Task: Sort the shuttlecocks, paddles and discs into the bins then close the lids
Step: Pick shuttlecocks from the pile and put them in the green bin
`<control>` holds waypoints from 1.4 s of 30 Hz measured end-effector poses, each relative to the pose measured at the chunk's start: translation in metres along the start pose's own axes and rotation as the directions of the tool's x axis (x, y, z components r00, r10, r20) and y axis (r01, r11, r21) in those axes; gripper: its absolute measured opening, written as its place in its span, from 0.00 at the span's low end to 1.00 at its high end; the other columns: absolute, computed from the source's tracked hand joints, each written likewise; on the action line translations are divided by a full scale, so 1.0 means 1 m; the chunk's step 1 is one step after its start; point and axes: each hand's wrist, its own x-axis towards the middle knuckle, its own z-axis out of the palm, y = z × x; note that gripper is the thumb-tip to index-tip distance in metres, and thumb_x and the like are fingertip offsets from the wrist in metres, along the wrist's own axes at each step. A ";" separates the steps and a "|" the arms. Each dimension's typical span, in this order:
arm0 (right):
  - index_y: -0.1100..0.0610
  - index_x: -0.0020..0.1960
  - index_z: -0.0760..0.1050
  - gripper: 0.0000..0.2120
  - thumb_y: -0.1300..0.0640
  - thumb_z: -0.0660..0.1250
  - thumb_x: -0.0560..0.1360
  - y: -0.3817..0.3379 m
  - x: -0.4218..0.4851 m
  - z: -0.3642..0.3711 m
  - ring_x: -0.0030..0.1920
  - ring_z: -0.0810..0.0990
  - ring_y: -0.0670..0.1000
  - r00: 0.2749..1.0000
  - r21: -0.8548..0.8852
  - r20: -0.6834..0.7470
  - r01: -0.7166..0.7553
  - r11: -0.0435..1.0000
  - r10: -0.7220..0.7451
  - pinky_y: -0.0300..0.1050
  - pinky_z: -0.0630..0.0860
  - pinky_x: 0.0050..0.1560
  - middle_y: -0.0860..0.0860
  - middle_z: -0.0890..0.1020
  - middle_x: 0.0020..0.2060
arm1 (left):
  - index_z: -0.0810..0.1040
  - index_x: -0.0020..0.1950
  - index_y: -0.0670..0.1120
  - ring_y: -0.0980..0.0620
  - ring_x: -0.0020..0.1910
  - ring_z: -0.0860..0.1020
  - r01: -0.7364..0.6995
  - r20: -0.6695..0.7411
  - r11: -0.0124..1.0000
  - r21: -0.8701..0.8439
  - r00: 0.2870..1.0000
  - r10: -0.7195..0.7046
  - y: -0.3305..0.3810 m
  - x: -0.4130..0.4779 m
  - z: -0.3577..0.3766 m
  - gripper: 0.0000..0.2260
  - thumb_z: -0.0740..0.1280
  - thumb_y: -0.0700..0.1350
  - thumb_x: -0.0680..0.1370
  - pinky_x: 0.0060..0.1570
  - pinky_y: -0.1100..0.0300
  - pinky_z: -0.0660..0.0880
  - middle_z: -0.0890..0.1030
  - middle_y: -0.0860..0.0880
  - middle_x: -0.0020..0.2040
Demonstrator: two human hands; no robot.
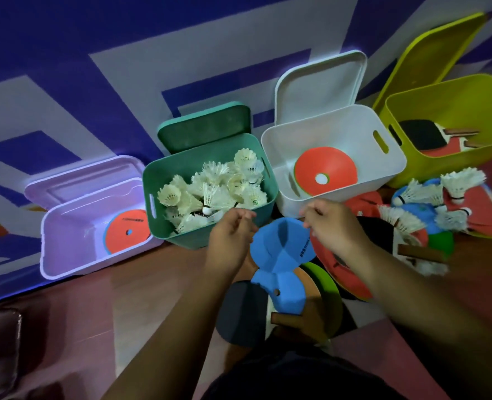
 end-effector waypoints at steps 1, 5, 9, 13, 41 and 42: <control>0.52 0.44 0.83 0.12 0.54 0.63 0.81 0.009 0.000 -0.006 0.37 0.83 0.53 1.000 -0.006 -0.021 -0.019 1.000 0.019 0.54 0.82 0.46 0.48 0.86 0.36 | 0.82 0.51 0.53 0.56 0.39 0.81 0.011 0.054 1.000 0.020 0.998 -0.012 0.000 0.000 0.011 0.08 0.63 0.48 0.85 0.40 0.60 0.77 0.85 0.53 0.41; 0.51 0.45 0.83 0.13 0.53 0.62 0.83 0.045 -0.001 -0.038 0.41 0.84 0.50 0.995 -0.048 -0.056 -0.081 0.996 0.079 0.49 0.79 0.49 0.48 0.86 0.39 | 0.82 0.49 0.53 0.56 0.39 0.82 0.044 0.194 0.990 0.135 0.978 -0.070 -0.003 0.007 0.056 0.09 0.63 0.49 0.84 0.41 0.58 0.76 0.85 0.54 0.42; 0.53 0.45 0.82 0.14 0.52 0.61 0.83 0.084 -0.003 -0.065 0.42 0.83 0.56 0.978 -0.059 -0.146 -0.156 0.986 0.146 0.55 0.80 0.51 0.50 0.85 0.40 | 0.82 0.52 0.52 0.55 0.42 0.82 -0.020 0.290 0.961 0.277 0.955 -0.063 -0.006 0.017 0.098 0.05 0.66 0.47 0.84 0.48 0.55 0.80 0.85 0.52 0.46; 0.53 0.46 0.82 0.13 0.53 0.61 0.84 0.110 -0.006 -0.087 0.43 0.83 0.57 0.965 -0.043 -0.173 -0.206 0.978 0.196 0.59 0.80 0.52 0.51 0.85 0.41 | 0.84 0.55 0.50 0.65 0.40 0.79 -0.175 0.358 0.910 0.375 0.933 0.032 -0.002 0.022 0.131 0.06 0.68 0.42 0.82 0.43 0.74 0.71 0.80 0.54 0.50; 0.52 0.69 0.78 0.19 0.51 0.68 0.78 0.183 0.054 -0.164 0.61 0.81 0.61 0.936 -0.352 -0.159 -0.352 0.867 0.315 0.51 0.79 0.61 0.57 0.83 0.60 | 0.82 0.46 0.53 0.53 0.42 0.78 -0.383 0.284 0.756 0.531 0.921 0.267 0.029 0.020 0.201 0.04 0.76 0.49 0.77 0.45 0.59 0.74 0.80 0.56 0.39; 0.51 0.67 0.79 0.18 0.52 0.68 0.78 0.181 0.056 -0.165 0.61 0.81 0.61 0.933 -0.380 -0.164 -0.358 0.853 0.319 0.51 0.80 0.60 0.57 0.83 0.60 | 0.82 0.45 0.54 0.55 0.41 0.77 -0.387 0.285 0.757 0.527 0.919 0.272 0.031 0.019 0.201 0.04 0.76 0.49 0.77 0.44 0.61 0.73 0.79 0.56 0.39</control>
